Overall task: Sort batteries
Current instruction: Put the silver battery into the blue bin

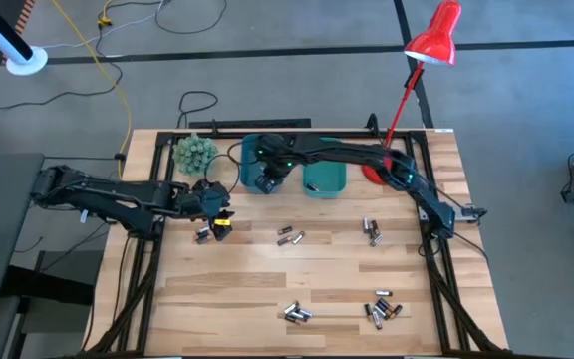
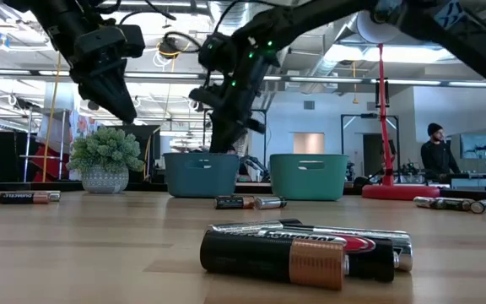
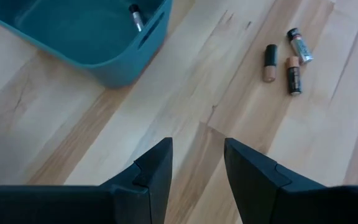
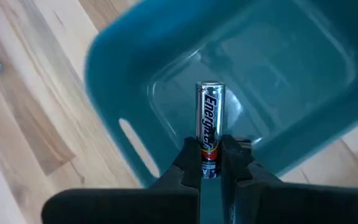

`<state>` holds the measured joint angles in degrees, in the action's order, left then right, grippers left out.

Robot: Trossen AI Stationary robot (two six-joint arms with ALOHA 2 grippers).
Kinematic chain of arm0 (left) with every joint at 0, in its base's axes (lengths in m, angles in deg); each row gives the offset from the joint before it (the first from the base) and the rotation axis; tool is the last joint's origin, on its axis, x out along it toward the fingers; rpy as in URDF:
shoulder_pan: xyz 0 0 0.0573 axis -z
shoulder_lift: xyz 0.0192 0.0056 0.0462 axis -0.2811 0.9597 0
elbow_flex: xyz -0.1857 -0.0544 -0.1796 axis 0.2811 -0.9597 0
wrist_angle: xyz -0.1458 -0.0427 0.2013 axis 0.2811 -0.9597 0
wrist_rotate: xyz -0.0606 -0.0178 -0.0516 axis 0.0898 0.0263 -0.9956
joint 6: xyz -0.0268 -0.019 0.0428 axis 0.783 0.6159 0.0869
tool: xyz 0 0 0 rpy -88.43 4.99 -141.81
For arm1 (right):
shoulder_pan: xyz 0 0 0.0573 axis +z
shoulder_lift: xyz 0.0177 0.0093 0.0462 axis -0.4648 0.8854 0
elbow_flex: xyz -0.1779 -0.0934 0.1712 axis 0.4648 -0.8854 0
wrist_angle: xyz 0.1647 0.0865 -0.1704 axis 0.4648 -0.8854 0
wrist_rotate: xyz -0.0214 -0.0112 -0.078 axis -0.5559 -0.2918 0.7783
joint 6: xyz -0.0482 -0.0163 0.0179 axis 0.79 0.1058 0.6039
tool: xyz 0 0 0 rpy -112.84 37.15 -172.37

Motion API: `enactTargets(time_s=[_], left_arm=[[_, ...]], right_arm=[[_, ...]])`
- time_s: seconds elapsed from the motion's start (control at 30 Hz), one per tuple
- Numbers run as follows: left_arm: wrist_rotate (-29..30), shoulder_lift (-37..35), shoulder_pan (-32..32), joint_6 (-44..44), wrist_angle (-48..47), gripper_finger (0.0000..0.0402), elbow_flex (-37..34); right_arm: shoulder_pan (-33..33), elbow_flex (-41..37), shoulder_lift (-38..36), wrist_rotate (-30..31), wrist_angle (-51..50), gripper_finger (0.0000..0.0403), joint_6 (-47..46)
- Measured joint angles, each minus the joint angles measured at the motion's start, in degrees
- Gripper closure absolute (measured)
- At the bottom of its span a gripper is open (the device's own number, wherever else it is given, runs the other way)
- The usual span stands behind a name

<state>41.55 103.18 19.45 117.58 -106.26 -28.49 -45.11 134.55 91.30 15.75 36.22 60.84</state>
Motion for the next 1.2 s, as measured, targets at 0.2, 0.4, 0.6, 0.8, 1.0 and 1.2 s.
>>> enactTargets(time_s=[0.2,0.4,0.6,0.8,1.0,1.2], left_arm=[[0.00,0.00,-0.89,-0.98,-1.42,0.0260,0.00],[0.02,0.00,-1.92,-3.56,-1.50,0.0260,0.00],[0.04,0.00,-3.23,-4.54,-1.53,0.0260,0.00],[0.04,0.00,-4.34,-4.69,-1.49,0.0260,0.00],[0.04,0.00,-5.40,-4.69,-1.49,0.0260,0.00],[0.04,0.00,-6.47,-4.71,-1.49,0.0260,0.00]], right_arm=[[-0.79,2.57,3.63,-0.09,-1.60,0.0373,-0.17],[-1.44,2.88,5.59,-0.15,-4.45,0.0353,-1.11],[-1.46,2.92,5.41,-0.12,-3.57,0.0325,-1.16],[-1.46,2.92,5.42,-0.12,-3.42,0.0297,-1.16],[-1.80,2.90,3.50,-0.12,-4.24,0.0286,-1.29],[-1.95,2.88,-4.18,-0.10,-5.24,0.0285,-0.80]])
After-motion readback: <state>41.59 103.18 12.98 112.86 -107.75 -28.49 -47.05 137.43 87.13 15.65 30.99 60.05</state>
